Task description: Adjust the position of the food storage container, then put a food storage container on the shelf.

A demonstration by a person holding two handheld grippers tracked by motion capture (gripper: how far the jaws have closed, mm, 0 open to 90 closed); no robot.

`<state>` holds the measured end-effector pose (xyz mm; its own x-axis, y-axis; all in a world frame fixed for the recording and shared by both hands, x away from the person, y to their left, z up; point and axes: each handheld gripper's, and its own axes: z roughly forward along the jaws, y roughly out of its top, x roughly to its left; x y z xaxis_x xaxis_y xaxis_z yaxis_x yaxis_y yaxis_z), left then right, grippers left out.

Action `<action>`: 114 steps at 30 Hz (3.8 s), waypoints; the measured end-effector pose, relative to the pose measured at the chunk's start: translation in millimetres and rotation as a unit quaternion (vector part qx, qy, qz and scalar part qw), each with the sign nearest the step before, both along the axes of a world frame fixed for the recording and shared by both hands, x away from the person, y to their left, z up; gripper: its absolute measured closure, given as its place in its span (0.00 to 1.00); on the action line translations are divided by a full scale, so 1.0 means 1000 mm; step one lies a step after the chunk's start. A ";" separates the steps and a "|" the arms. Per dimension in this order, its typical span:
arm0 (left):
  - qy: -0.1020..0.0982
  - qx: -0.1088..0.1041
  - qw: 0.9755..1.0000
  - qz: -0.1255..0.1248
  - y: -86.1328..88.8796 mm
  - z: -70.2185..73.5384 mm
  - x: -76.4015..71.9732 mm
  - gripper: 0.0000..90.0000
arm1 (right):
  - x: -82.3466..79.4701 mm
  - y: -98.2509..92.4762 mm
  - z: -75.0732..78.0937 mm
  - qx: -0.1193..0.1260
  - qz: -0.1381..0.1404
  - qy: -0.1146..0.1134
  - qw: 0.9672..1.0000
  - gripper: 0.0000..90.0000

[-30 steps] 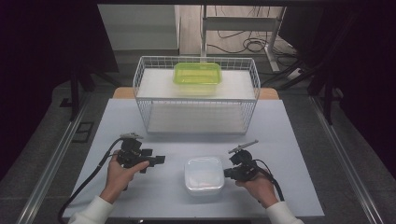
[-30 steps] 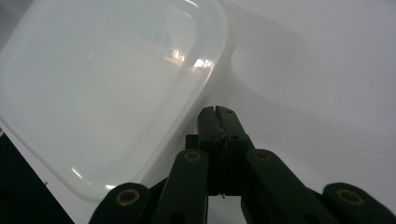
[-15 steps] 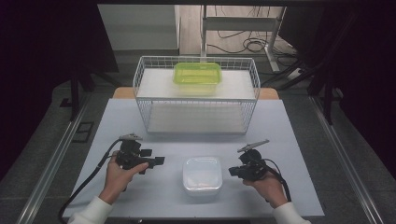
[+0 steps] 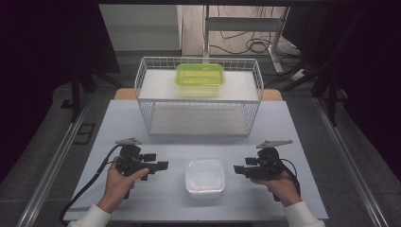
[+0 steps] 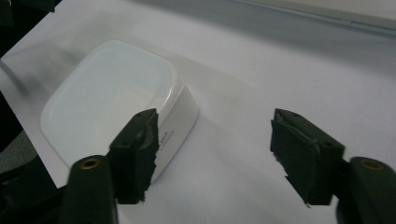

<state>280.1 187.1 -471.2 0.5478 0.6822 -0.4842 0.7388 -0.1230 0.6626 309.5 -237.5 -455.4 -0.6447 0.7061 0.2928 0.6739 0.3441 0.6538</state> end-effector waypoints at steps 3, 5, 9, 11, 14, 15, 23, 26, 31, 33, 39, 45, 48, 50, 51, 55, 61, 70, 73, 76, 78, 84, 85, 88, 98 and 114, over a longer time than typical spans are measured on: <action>0.009 -0.007 1.000 -0.002 -0.002 -0.001 0.000 0.25 | -0.001 0.000 0.001 0.007 -0.002 -0.002 1.000 0.31; 0.013 -0.011 1.000 -0.002 -0.003 -0.002 0.000 0.25 | -0.002 0.000 0.001 0.011 0.001 0.001 1.000 0.31; 0.018 -0.034 0.999 0.002 -0.002 0.002 -0.001 0.25 | -0.003 0.000 0.000 0.003 0.000 0.007 1.000 0.29; 0.020 -0.039 0.999 0.005 -0.003 0.003 0.000 0.25 | -0.004 0.000 -0.001 0.005 -0.003 0.010 1.000 0.28; 0.026 -0.048 0.999 0.004 -0.004 0.002 -0.001 0.25 | -0.003 -0.001 -0.002 0.012 -0.009 0.015 1.000 0.27; 0.026 -0.054 0.998 0.003 -0.004 0.002 -0.001 0.25 | -0.003 -0.001 -0.002 0.011 -0.014 0.016 1.000 0.27; 0.049 -0.060 0.997 0.000 -0.013 0.000 -0.003 0.25 | -0.002 0.002 -0.010 0.035 -0.022 0.035 0.999 0.27; 0.056 -0.064 0.996 -0.003 -0.020 0.000 -0.005 0.25 | -0.005 0.002 -0.009 0.062 -0.027 0.041 0.997 0.31; 0.073 -0.057 0.996 -0.009 -0.032 -0.008 -0.005 0.25 | -0.005 -0.001 -0.010 0.095 -0.028 0.054 0.994 0.37; 0.079 -0.058 0.995 -0.010 -0.035 -0.011 -0.003 0.26 | -0.005 -0.001 -0.012 0.099 -0.029 0.059 0.993 0.39; 0.100 -0.066 0.993 0.002 -0.040 -0.018 -0.002 0.31 | -0.006 0.004 -0.016 0.107 -0.025 0.073 0.991 0.43; 0.134 -0.091 0.987 -0.003 -0.048 -0.032 0.007 0.37 | -0.005 0.011 -0.026 0.111 -0.022 0.087 0.990 0.47; 0.148 -0.104 0.984 -0.007 -0.051 -0.036 0.009 0.40 | -0.005 0.014 -0.031 0.109 -0.022 0.092 0.989 0.49; 0.153 -0.102 0.983 -0.012 -0.051 -0.037 0.009 0.42 | -0.004 0.016 -0.033 0.109 -0.019 0.097 0.989 0.50; 0.154 -0.101 0.983 -0.013 -0.051 -0.037 0.009 0.42 | -0.003 0.017 -0.033 0.110 -0.019 0.099 0.989 0.51; 0.157 -0.100 0.982 -0.014 -0.051 -0.037 0.008 0.45 | -0.002 0.021 -0.036 0.121 -0.014 0.110 0.987 0.54; 0.169 -0.112 0.979 -0.019 -0.055 -0.043 0.007 0.52 | 0.000 0.025 -0.040 0.129 -0.003 0.127 0.984 0.62; 0.165 -0.125 0.978 0.001 -0.057 -0.042 0.005 0.76 | 0.000 0.026 -0.041 0.156 -0.026 0.164 0.974 0.75; 0.163 -0.126 0.979 0.002 -0.057 -0.040 0.003 0.78 | -0.003 0.025 -0.038 0.157 -0.031 0.167 0.973 0.77; 0.159 -0.125 0.979 0.004 -0.057 -0.038 0.001 0.79 | -0.005 0.024 -0.037 0.157 -0.032 0.165 0.973 0.78; 0.153 -0.128 0.980 0.011 -0.058 -0.036 0.000 0.80 | -0.006 0.024 -0.036 0.158 -0.033 0.161 0.974 0.79; 0.130 -0.127 0.983 0.025 -0.058 -0.032 -0.002 0.83 | -0.007 0.024 -0.030 0.156 -0.031 0.133 0.978 0.82; 0.127 -0.128 0.983 0.026 -0.058 -0.031 -0.002 0.84 | -0.007 0.023 -0.029 0.158 -0.030 0.132 0.978 0.82; 0.116 -0.130 0.984 0.025 -0.056 -0.028 -0.002 0.87 | -0.008 0.022 -0.026 0.161 -0.024 0.120 0.979 0.85; 0.097 -0.125 0.987 0.025 -0.055 -0.025 -0.003 0.87 | -0.008 0.025 -0.019 0.152 -0.015 0.092 0.984 0.87; 0.058 -0.112 0.992 0.020 -0.057 -0.013 -0.007 0.88 | -0.008 0.026 -0.010 0.143 -0.002 0.054 0.988 0.87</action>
